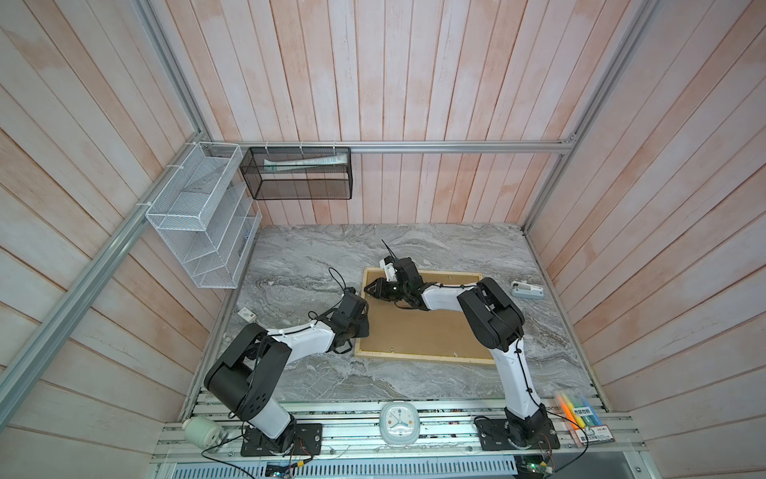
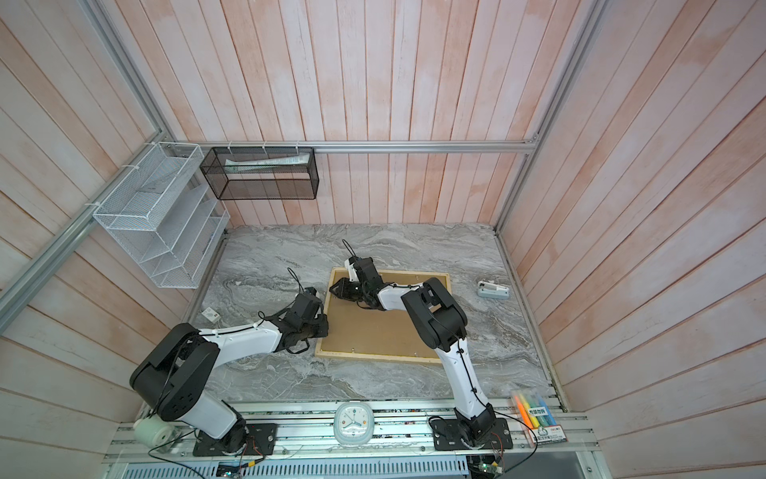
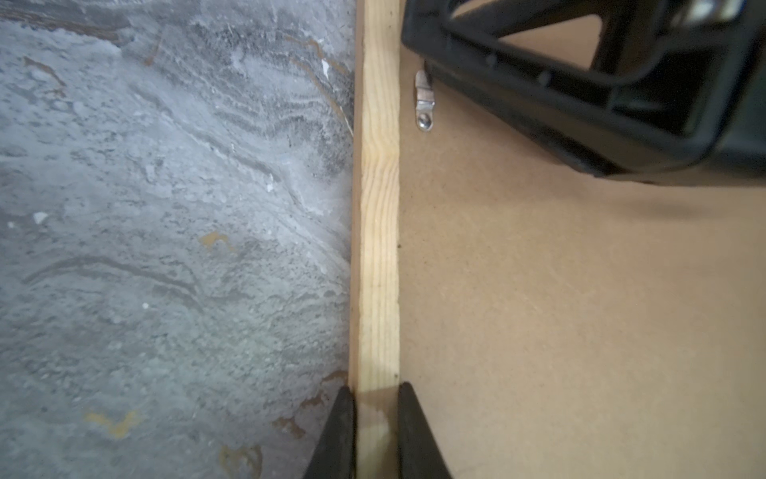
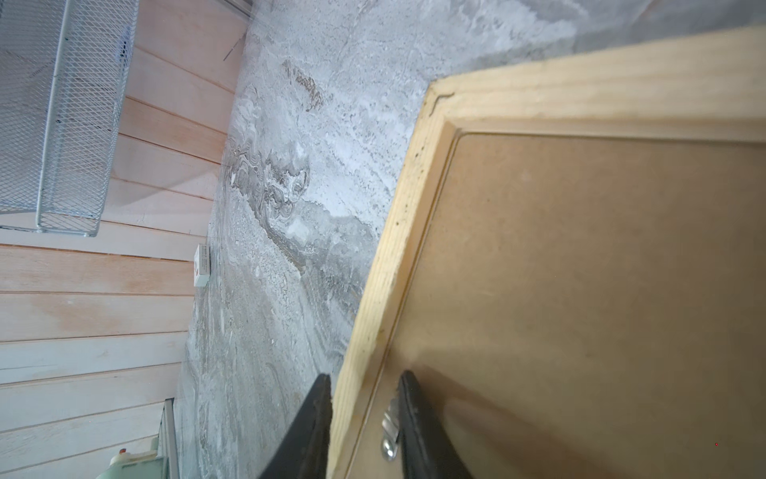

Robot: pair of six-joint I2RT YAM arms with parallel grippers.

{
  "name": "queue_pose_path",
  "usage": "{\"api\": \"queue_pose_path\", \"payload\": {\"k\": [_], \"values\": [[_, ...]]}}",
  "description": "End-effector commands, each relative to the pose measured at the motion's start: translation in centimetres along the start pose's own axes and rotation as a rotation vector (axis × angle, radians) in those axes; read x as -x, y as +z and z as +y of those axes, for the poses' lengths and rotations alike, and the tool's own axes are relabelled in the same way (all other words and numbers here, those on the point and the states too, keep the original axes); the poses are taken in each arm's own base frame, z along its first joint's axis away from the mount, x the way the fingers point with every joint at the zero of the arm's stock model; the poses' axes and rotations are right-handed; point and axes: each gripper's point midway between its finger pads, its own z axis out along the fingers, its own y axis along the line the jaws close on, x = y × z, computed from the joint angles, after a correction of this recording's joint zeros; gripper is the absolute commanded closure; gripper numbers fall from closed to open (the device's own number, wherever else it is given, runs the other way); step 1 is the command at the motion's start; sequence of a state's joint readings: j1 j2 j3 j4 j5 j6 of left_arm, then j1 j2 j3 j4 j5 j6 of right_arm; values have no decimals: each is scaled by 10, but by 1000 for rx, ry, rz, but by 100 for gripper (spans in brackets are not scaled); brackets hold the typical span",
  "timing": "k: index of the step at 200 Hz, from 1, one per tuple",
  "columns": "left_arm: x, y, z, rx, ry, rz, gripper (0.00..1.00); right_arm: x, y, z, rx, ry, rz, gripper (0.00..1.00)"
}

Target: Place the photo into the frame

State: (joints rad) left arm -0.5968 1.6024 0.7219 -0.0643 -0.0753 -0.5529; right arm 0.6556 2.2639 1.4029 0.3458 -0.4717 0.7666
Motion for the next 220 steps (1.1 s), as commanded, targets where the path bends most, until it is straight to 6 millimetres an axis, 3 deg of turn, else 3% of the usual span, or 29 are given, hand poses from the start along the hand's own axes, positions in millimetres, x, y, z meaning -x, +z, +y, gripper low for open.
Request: {"api": "queue_pose_path", "payload": {"k": [1, 80, 157, 220], "values": [[-19, 7, -36, -162, 27, 95, 93, -42, 13, -41, -98, 74, 116, 69], [-21, 9, -37, -166, 29, 100, 94, -60, 13, -48, -111, 106, 141, 69], [-23, 11, -33, -149, 24, 103, 94, -52, -9, -69, -227, 109, 73, 69], [-21, 12, -35, -155, 27, 103, 94, -60, 0, -50, -154, 77, 154, 69]]}}
